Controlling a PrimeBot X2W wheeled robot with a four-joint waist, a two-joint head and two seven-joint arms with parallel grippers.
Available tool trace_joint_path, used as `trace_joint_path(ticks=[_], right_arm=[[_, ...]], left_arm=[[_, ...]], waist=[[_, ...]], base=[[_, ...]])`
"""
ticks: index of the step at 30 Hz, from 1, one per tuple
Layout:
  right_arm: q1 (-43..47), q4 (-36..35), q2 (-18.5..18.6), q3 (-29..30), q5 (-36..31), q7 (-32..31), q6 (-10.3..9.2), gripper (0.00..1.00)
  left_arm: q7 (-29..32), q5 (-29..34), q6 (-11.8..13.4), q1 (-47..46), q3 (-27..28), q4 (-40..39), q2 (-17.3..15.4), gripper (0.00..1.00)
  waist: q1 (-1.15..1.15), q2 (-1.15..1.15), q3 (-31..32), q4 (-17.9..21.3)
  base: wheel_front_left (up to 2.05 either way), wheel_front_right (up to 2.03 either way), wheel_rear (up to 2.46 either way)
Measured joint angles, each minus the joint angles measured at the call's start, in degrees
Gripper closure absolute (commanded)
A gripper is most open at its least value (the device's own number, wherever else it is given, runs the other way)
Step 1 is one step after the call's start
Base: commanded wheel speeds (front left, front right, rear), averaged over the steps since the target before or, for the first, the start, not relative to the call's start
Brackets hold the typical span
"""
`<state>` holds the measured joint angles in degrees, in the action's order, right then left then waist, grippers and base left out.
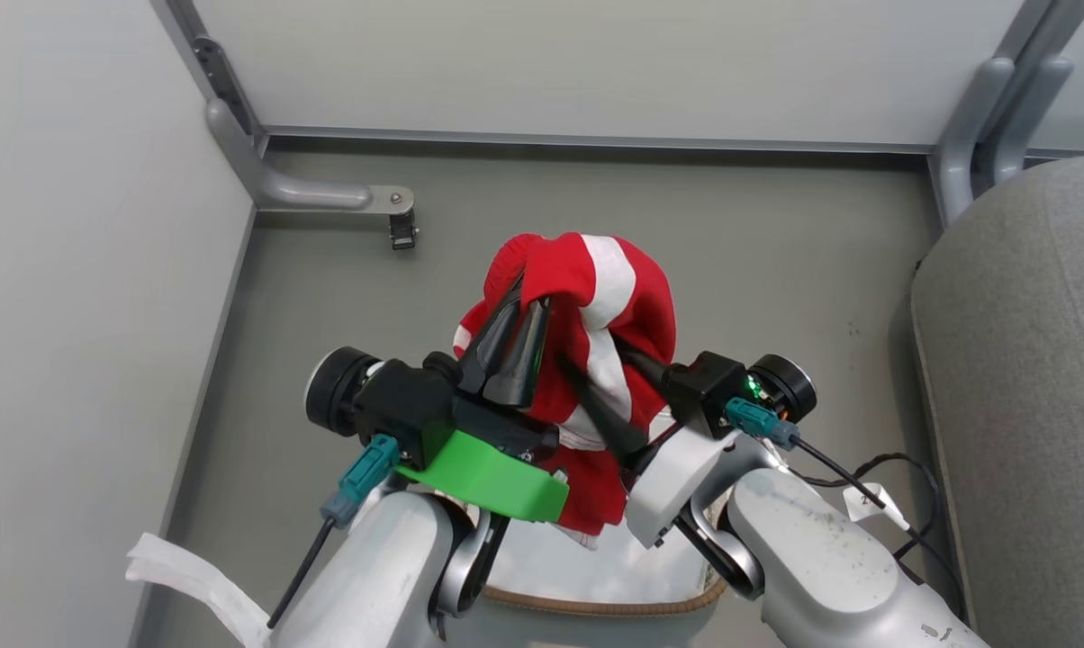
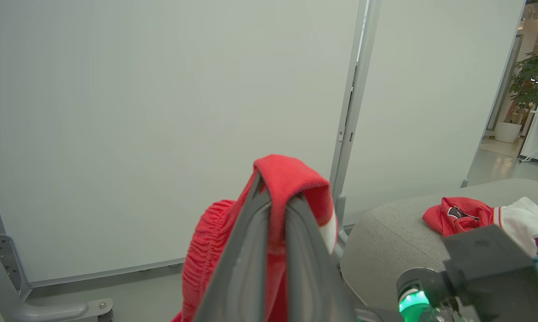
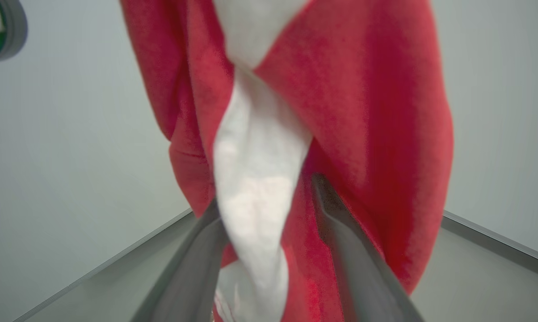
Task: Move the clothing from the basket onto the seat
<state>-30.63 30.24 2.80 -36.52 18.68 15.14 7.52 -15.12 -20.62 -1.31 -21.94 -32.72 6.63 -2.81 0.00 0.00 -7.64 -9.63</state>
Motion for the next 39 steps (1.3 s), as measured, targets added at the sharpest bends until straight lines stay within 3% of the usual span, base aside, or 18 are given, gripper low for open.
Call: trace_joint_path(ticks=[5, 6, 7, 8, 21, 39], right_arm=[[0.4, 0.0, 0.0, 1.7, -0.2, 0.0, 0.0, 1.0], [0.7, -0.4, 0.0, 2.3, -0.5, 0.0, 0.0, 1.0], [0.9, -0.6, 0.0, 2.8, -0.6, 0.0, 0.0, 1.0], [1.1, -1.1, -0.1, 3.7, -0.8, 0.0, 0.0, 1.0], [9.0, -10.5, 0.2, 17.2, -5.0, 0.0, 0.0, 1.0], [12.6, -16.8, 0.2, 29.6, -5.0, 0.0, 0.0, 1.0]], left_arm=[[0.0, 0.3, 0.4, 0.0, 0.7, 0.4, 0.0, 1.0], [0.0, 0.7, 0.6, 0.0, 1.1, 0.4, 0.0, 0.88], [0.0, 1.1, 0.6, 0.0, 1.3, 0.3, 0.0, 0.51], [0.0, 1.3, 0.7, 0.1, 1.4, 0.3, 0.0, 0.0], [0.0, 5.8, 0.2, 3.1, 5.0, 2.9, 0.0, 0.0], [0.0, 8.2, -2.0, 5.0, 8.2, 6.9, 0.1, 0.0]], waist=[[0.0, 0.0, -0.7, -0.4], [0.0, 0.0, -0.8, -0.1], [0.0, 0.0, -0.9, 0.2], [0.0, 0.0, -0.9, 0.6], [0.0, 0.0, -1.2, 10.2], [0.0, 0.0, -2.9, 31.2]], base=[[0.0, 0.0, 0.0], [0.0, 0.0, 0.0], [0.0, 0.0, 0.0], [0.0, 0.0, 0.0], [0.0, 0.0, 0.0], [0.0, 0.0, 0.0]])
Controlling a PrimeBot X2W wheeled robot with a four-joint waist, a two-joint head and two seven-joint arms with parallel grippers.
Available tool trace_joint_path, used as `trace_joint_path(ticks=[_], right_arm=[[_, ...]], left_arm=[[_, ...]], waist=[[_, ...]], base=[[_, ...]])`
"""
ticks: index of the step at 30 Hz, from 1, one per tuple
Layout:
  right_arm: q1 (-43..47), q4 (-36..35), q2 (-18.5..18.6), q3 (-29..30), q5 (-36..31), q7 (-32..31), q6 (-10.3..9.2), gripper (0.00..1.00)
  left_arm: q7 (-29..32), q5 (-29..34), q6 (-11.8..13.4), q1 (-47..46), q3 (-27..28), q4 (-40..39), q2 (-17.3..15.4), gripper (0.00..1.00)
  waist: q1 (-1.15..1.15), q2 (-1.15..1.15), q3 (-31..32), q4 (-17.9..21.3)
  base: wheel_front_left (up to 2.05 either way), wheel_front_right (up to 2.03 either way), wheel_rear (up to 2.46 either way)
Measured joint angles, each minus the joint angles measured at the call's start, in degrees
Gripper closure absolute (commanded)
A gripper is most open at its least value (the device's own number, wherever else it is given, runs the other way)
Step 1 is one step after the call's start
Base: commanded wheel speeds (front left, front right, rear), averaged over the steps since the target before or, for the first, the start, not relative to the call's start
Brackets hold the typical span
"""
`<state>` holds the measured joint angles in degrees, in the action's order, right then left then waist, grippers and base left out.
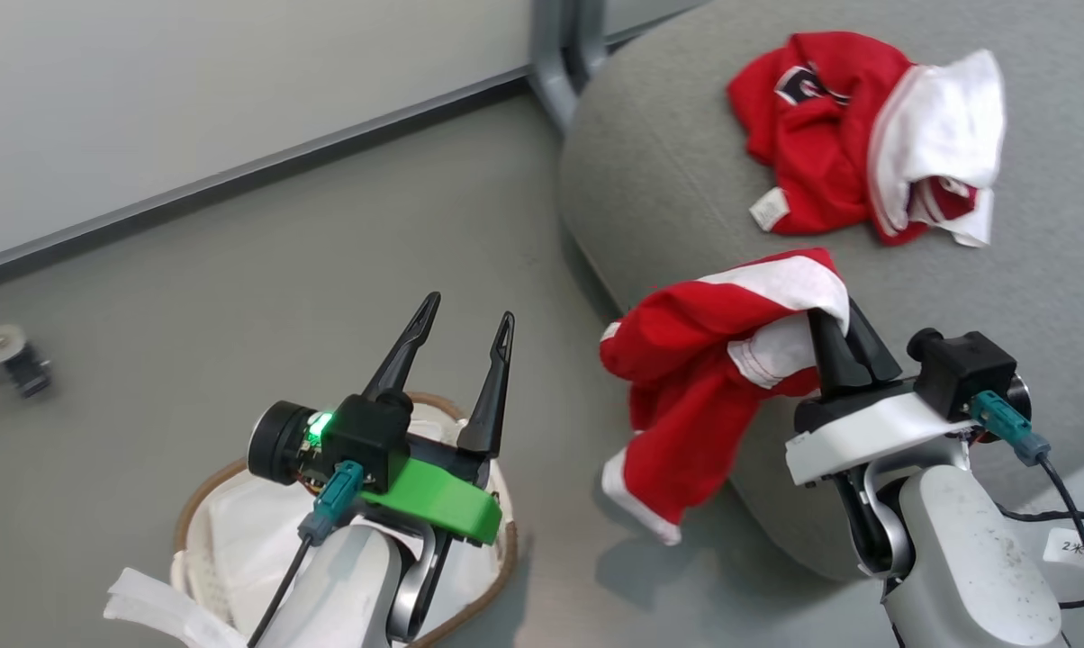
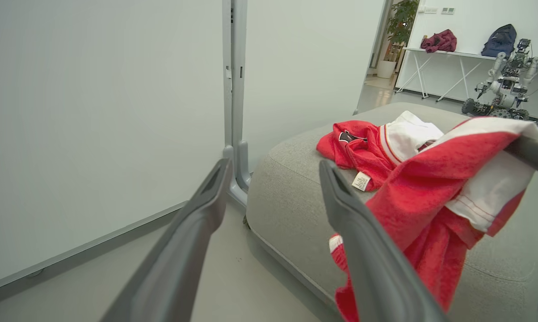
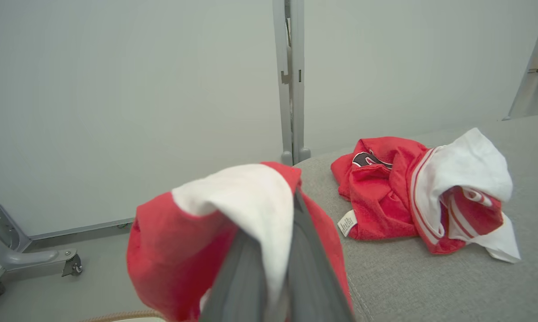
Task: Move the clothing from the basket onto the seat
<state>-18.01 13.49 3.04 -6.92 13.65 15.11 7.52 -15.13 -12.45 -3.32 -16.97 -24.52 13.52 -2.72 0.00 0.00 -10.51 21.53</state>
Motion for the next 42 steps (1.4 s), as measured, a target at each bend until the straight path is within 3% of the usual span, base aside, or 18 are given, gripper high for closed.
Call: trace_joint_path(ticks=[10, 20, 27, 35, 42], right_arm=[[-0.6, -1.6, 0.3, 1.5, -1.1, 0.0, 0.0, 1.0], [-15.3, -1.9, 9.2, 1.7, -0.7, 0.0, 0.01, 1.0], [-29.0, 2.9, 14.6, 4.2, 1.1, 0.0, 0.01, 1.0], [-39.5, 12.9, 21.5, 9.5, -5.5, 0.0, 0.01, 1.0], [-42.9, 23.7, 25.8, 14.6, -10.3, 0.0, 0.02, 1.0]], left_arm=[[0.0, 1.5, -1.8, 0.1, 0.0, 3.0, 0.0, 0.0], [0.0, 3.3, -3.0, 0.1, 1.8, 6.4, 0.0, 0.0], [0.0, 5.1, -3.6, 0.1, 2.9, 8.4, -0.2, 0.0], [0.0, 6.0, -3.9, -0.9, 1.7, 9.7, -0.3, 0.0], [0.0, 6.5, -4.0, -2.6, 1.0, 10.1, -1.1, 0.0]], waist=[[0.0, 0.0, -1.8, 8.1], [0.0, 0.0, -4.5, 9.3], [0.0, 0.0, -6.6, 7.7], [0.01, 0.0, -9.3, 3.5], [0.01, 0.0, -12.6, -1.1]], base=[[0.0, 0.0, 0.0], [0.0, 0.0, 0.0], [0.0, 0.0, 0.0], [0.0, 0.0, 0.0], [0.0, 0.0, 0.0]])
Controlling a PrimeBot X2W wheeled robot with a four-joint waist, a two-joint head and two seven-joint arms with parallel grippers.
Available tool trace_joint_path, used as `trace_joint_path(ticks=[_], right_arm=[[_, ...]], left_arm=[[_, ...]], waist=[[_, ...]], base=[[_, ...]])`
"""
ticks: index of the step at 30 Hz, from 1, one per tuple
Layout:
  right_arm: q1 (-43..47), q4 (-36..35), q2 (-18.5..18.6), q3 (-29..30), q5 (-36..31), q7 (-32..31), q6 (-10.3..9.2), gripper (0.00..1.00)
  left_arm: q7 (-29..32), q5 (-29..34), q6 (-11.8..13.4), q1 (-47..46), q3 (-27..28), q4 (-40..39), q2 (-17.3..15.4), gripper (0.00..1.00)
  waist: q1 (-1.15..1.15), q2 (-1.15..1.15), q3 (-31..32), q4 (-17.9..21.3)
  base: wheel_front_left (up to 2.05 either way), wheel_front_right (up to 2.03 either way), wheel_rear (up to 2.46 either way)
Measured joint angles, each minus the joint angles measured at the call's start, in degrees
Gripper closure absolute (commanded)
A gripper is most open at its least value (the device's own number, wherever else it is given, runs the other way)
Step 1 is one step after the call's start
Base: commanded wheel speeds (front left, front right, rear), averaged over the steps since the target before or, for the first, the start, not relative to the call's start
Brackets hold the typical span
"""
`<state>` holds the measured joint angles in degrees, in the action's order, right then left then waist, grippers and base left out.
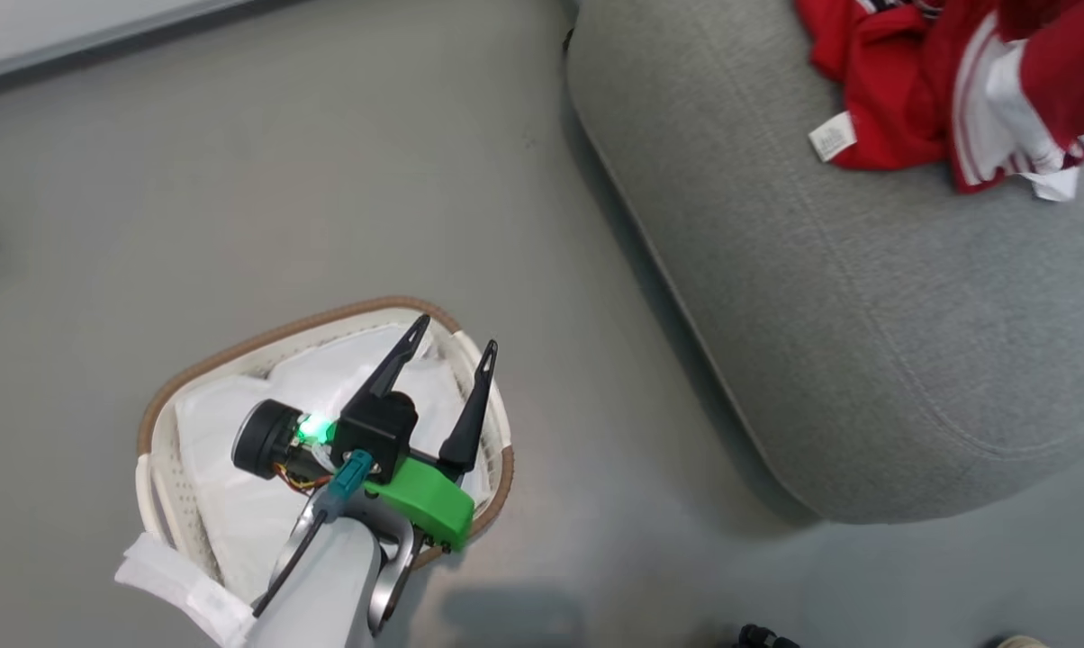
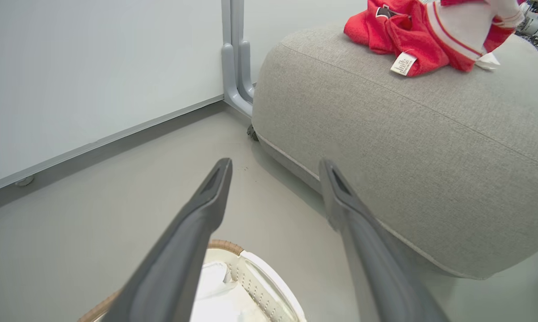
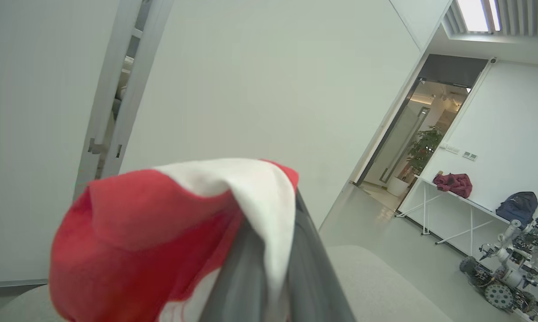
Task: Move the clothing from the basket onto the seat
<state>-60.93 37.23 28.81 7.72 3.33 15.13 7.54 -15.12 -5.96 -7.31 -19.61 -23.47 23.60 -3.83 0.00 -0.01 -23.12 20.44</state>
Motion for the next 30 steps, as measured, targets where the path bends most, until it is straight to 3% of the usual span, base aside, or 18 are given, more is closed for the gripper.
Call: trace_joint_path(ticks=[4, 9, 10, 11, 12, 21, 27, 30], right_arm=[[-0.4, 4.7, 1.3, 6.4, -2.0, 0.0, -0.01, 1.0], [3.1, 8.4, -0.5, 13.3, -3.4, 0.0, -0.01, 1.0], [4.1, 9.4, -0.9, 15.1, -3.7, 0.0, -0.01, 0.72], [4.8, 9.9, -1.2, 16.6, -4.0, 0.0, -0.01, 0.6], [5.6, 10.8, -1.8, 18.6, -4.3, 0.0, -0.01, 0.0], [15.7, 7.5, -9.5, 25.1, -6.5, 0.0, -0.01, 0.0], [24.5, 2.1, -12.6, 24.5, -5.6, 0.0, -0.01, 0.0], [28.8, -0.8, -13.8, 21.5, -5.2, 0.0, -0.01, 0.0]], left_arm=[[0.0, 0.1, 0.0, -1.3, -0.2, 0.0, -0.3, 0.0], [0.0, 0.1, -0.1, -1.8, -0.2, 0.3, -0.3, 0.0], [0.0, 0.1, -0.1, -2.0, -0.4, 0.3, -0.3, 0.0], [0.0, -0.1, -0.1, -2.2, -0.5, 0.3, -0.3, 0.0], [0.0, -0.1, -0.1, -2.3, -0.4, 0.4, -0.3, 0.0], [0.0, -0.6, -0.1, -2.3, 1.0, 1.8, -0.4, 0.0], [0.0, -1.0, -0.1, -2.0, 2.1, 2.8, -0.1, 0.0], [0.0, -1.2, -0.1, -0.9, 3.3, 2.8, 0.1, 0.0]], waist=[[0.0, 0.0, -2.2, -2.4], [0.0, 0.0, -5.2, -5.3], [0.0, 0.0, -5.8, -5.8], [0.0, 0.0, -6.2, -6.2], [0.0, 0.0, -6.8, -6.6], [0.0, 0.0, -8.1, -8.0], [0.0, 0.0, -5.4, -7.5], [0.0, 0.0, -3.9, -7.4]], base=[[0.0, 0.0, 0.0], [0.0, 0.0, 0.0], [0.0, 0.0, 0.0], [0.0, 0.0, 0.0], [0.0, 0.0, 0.0], [0.0, 0.0, 0.0], [0.0, 0.0, 0.0], [0.0, 0.0, 0.0]])
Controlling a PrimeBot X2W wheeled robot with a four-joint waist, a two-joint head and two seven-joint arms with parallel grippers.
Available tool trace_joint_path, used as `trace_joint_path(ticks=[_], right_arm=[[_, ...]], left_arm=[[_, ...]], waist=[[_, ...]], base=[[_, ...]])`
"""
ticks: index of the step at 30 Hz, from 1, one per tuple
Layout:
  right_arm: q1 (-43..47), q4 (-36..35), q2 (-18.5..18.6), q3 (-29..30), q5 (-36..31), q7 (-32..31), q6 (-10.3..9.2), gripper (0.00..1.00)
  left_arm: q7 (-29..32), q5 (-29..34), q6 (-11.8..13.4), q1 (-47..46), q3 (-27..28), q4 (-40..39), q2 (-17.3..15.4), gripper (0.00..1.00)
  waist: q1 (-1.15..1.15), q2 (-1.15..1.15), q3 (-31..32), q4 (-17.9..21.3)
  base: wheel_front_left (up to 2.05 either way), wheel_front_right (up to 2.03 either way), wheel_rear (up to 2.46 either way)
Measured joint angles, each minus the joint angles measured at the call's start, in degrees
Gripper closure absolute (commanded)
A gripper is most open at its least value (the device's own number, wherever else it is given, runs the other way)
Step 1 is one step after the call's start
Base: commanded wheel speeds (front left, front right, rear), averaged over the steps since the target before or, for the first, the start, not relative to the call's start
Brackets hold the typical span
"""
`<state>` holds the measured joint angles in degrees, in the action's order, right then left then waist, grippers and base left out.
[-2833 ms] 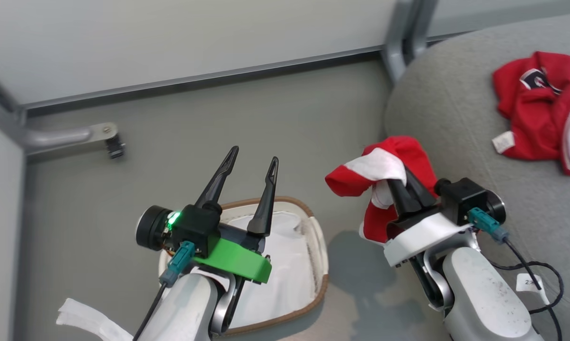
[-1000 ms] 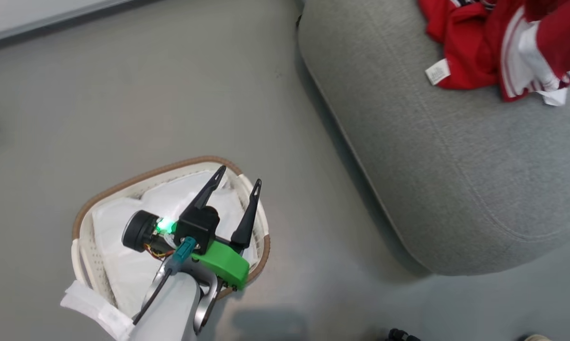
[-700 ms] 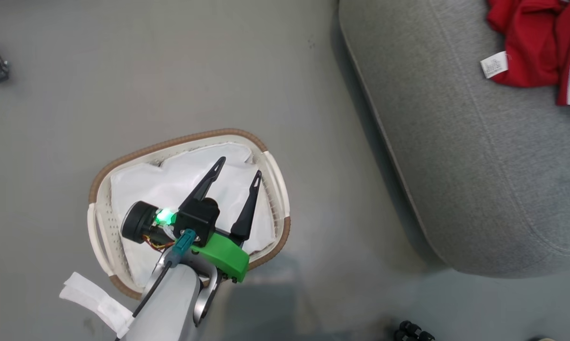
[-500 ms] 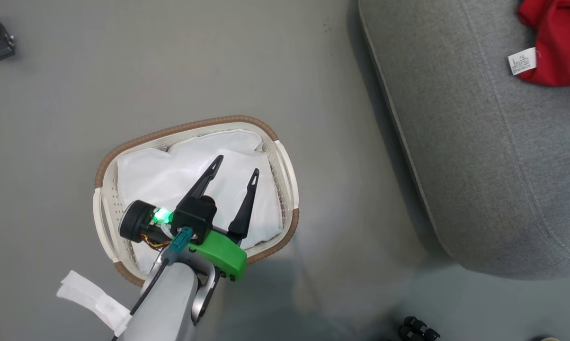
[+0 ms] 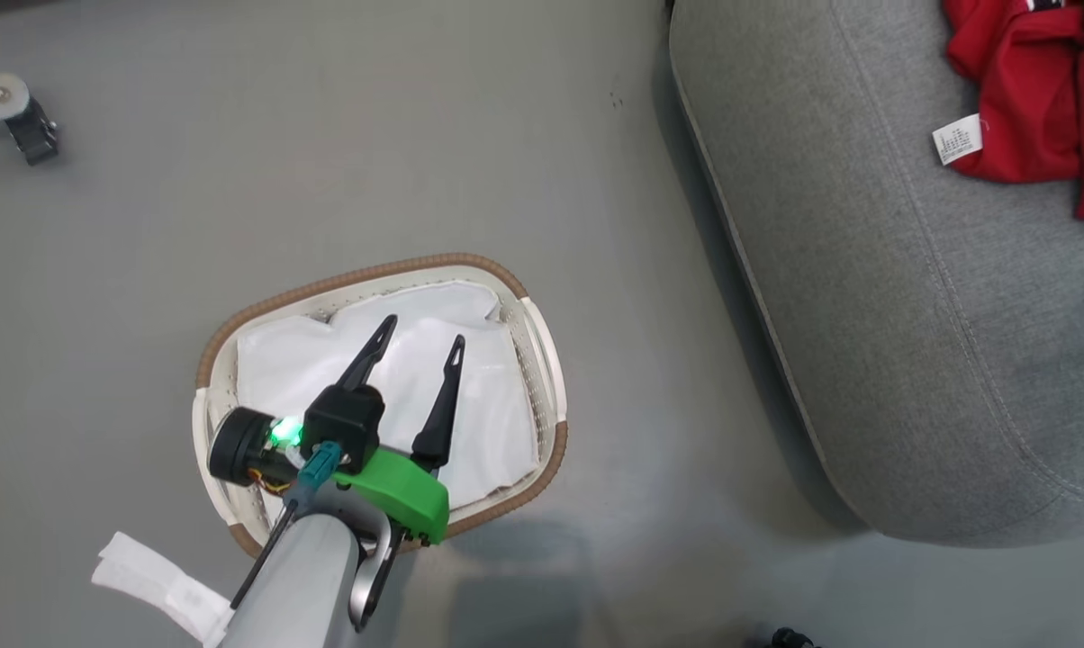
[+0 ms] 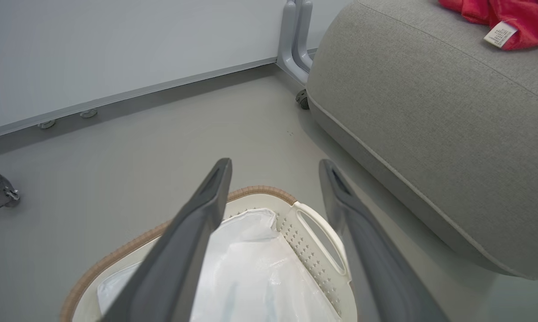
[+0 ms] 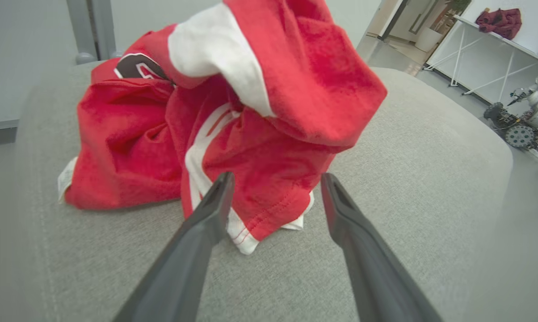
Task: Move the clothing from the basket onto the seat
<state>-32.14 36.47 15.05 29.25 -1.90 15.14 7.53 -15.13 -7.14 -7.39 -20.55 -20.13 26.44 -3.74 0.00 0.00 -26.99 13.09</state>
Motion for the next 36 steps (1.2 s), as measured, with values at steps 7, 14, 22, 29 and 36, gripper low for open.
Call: trace_joint_path(ticks=[7, 14, 22, 29, 36], right_arm=[[7.3, -7.6, -4.5, -5.4, 3.4, 0.0, 0.0, 0.0], [9.0, -11.2, -8.6, -14.0, 5.2, 0.0, 0.0, 0.0], [6.9, -11.2, -11.3, -23.2, 5.9, 0.0, 0.0, 0.0], [7.3, -11.9, -12.1, -28.7, 7.5, 0.0, 0.0, 0.0], [11.8, -12.0, -12.2, -31.0, 9.6, 0.0, 0.0, 0.0]], left_arm=[[0.0, -0.3, 0.5, 2.6, 3.9, -0.5, 0.5, 0.0], [0.0, -1.2, 2.6, 5.1, 7.7, -2.1, 0.8, 0.0], [0.0, -3.2, 5.1, 5.6, 11.1, -3.8, 0.9, 0.0], [0.0, -3.3, 5.6, 6.7, 14.0, -3.7, 0.9, 0.0], [0.0, -3.4, 5.9, 10.5, 16.2, -3.8, 0.9, 0.0]], waist=[[0.0, 0.0, 3.9, -0.8], [0.0, 0.0, 6.9, -4.2], [0.0, 0.0, 9.2, -9.1], [0.0, 0.0, 11.4, -12.6], [0.0, 0.0, 14.9, -13.7]], base=[[0.0, 0.0, 0.0], [0.0, 0.0, 0.0], [0.0, 0.0, 0.0], [0.0, 0.0, 0.0], [0.0, 0.0, 0.0]])
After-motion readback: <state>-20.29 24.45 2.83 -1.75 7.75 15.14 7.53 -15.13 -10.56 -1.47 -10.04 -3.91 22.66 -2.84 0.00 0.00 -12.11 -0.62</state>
